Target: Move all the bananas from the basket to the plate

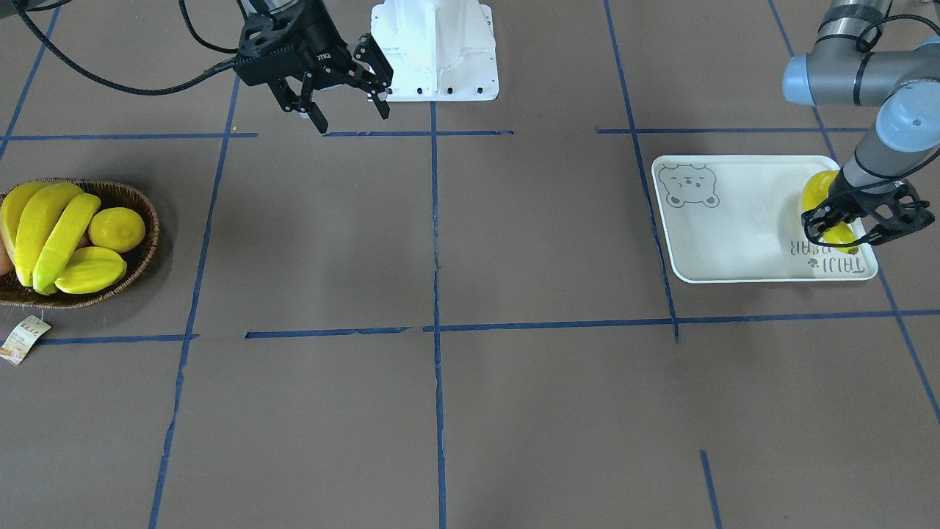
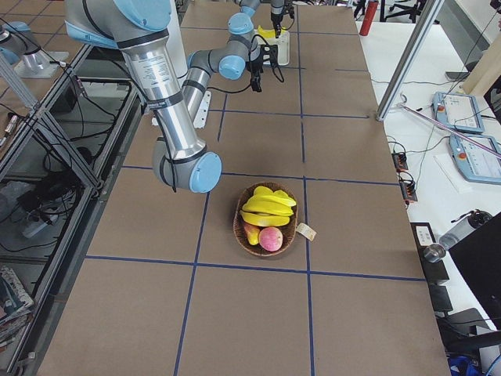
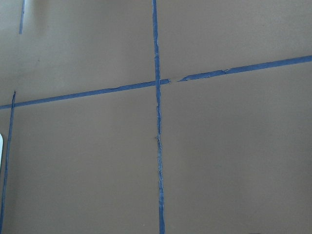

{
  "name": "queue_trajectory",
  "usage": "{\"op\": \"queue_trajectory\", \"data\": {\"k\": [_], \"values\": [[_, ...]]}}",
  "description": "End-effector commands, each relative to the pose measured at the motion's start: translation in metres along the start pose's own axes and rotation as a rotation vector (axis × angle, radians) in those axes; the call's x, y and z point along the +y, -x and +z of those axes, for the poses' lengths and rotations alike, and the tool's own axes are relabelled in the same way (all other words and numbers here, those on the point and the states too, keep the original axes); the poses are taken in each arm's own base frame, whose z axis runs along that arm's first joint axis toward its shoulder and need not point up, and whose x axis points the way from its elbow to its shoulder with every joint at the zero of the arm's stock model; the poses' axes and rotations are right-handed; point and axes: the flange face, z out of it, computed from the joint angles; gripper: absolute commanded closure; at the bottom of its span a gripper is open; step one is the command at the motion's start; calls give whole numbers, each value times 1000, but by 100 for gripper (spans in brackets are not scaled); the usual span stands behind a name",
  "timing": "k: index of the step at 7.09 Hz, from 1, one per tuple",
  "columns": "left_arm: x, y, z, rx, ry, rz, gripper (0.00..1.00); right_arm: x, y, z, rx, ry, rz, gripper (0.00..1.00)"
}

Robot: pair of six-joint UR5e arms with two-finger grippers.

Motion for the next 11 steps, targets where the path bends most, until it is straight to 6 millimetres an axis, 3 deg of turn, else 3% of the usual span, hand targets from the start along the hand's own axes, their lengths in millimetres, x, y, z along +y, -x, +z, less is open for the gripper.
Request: {"op": "queue_trajectory", "data": {"k": [1,2,4,5,6,7,10,11], "values": [[0,-3,-6,11,-7,5,0,0,-1,-2,0,-2,1,0],[-1,-7,-15,27,-13,6,0,-1,-2,-3,-3,-6,1,0],[-7,-15,-61,87,-40,0,0,-17,-20,-15,18,-28,15,0],[-8,-21,-97,101,-40,-23,0,-16,-46,-22,45,-32,15,0],[1,-40,-134,93,-32,-22,0,-22,-72,-21,90,-35,-33,0],[6,-53,-159,92,-29,-24,0,-34,-105,-23,147,-44,-95,0],[8,-76,-177,185,8,4,0,-44,-208,-23,330,-15,-167,0],[9,-77,-178,186,8,4,0,-50,-218,-24,355,-18,-155,0]]}}
